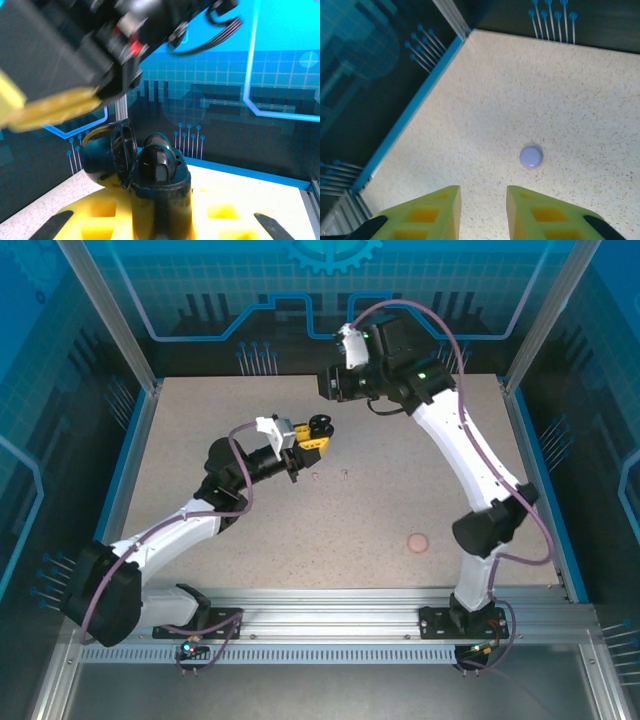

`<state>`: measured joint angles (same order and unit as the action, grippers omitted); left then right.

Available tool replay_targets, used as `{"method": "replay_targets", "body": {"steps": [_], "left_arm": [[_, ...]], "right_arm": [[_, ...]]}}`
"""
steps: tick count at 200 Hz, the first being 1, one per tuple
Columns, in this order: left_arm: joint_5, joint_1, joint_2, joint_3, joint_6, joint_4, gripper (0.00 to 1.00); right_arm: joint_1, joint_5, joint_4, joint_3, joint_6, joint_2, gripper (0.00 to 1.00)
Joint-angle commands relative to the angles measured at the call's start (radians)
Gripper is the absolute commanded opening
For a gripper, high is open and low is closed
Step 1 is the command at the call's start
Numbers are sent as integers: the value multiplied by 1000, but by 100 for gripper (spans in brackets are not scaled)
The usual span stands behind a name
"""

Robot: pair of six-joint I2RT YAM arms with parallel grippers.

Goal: Insert wireless bluetooth earbuds into charging case

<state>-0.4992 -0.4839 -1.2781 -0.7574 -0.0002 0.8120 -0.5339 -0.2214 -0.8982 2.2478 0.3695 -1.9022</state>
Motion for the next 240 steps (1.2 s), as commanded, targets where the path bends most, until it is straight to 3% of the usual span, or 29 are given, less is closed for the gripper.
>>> {"method": "replay_targets", "body": {"steps": [1, 117, 213, 240], "left_arm": [[-36, -11, -19, -42, 6, 8, 0], [0, -11, -60, -46, 16, 23, 0], [42, -10, -61, -39, 19, 42, 0], [40, -11, -63, -33, 11, 42, 0]], "right_arm": [[2, -70, -142, 86, -35, -50, 23], [-47, -41, -79, -198, -34, 200, 17], [-69, -58, -40, -365, 7, 296, 15], [-57, 6, -6, -404, 37, 333, 24]]}}
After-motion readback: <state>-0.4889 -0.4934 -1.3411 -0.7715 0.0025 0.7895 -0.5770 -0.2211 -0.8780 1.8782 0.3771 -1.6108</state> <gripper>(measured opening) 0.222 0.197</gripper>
